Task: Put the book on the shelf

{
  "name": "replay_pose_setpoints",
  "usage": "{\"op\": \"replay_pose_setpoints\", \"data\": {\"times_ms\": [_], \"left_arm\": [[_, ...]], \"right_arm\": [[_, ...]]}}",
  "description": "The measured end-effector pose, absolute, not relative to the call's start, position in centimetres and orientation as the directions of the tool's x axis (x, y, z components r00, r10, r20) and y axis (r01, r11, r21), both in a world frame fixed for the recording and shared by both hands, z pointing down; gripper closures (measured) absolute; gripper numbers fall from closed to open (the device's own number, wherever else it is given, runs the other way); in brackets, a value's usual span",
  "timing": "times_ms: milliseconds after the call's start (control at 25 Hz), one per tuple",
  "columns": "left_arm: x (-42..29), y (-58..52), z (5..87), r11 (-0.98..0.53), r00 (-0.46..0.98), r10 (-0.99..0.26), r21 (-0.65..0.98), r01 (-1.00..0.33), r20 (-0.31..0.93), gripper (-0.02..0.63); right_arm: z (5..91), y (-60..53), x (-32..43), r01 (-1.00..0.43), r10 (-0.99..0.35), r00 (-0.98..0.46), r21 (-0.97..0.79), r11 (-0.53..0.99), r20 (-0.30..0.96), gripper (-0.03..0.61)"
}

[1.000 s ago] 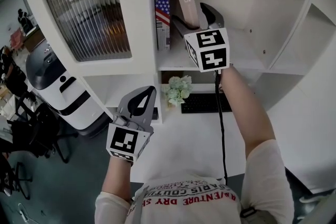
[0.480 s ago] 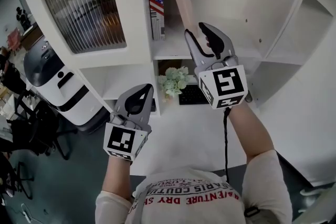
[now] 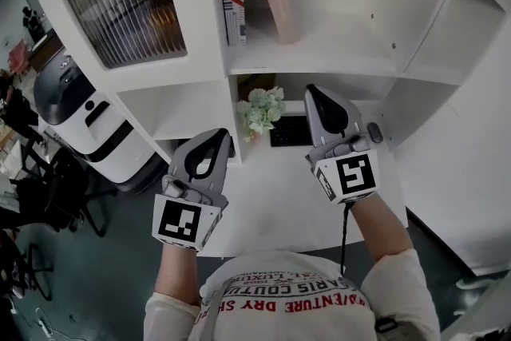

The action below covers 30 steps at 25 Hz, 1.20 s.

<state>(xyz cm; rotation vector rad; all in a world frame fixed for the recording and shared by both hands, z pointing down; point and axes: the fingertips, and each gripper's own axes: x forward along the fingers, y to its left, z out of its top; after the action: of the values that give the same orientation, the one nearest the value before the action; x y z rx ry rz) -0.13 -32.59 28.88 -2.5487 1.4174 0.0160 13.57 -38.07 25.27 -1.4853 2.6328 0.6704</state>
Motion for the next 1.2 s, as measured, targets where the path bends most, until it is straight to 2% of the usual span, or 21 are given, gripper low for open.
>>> {"op": "replay_pose_setpoints", "data": {"times_ms": [240, 480, 720, 1200], "left_arm": [[0.2, -31.5, 30.4, -0.514, 0.537, -0.839, -0.197, -0.835, -0.091, 0.609], [0.4, -30.8, 31.6, -0.522, 0.542, -0.837, -0.182, -0.833, -0.076, 0.609], [0.3, -30.9, 32.5, -0.522, 0.539, -0.839, -0.172, -0.835, -0.069, 0.609], [-0.4, -32.0, 33.3, -0.523, 0.537, -0.842, -0.165, -0.836, -0.053, 0.609]], "right_arm": [[30.0, -35.2, 14.3, -0.804, -0.794, -0.578, 0.295, 0.516, -0.186, 0.578], [33.6, -34.1, 15.1, -0.818, -0.815, -0.563, 0.235, 0.525, -0.141, 0.578], [33.8, -33.3, 13.6, -0.775, -0.779, -0.615, 0.277, 0.568, -0.122, 0.578], [34.4, -34.7, 12.3, -0.764, -0.768, -0.632, 0.249, 0.595, -0.105, 0.578]]}}
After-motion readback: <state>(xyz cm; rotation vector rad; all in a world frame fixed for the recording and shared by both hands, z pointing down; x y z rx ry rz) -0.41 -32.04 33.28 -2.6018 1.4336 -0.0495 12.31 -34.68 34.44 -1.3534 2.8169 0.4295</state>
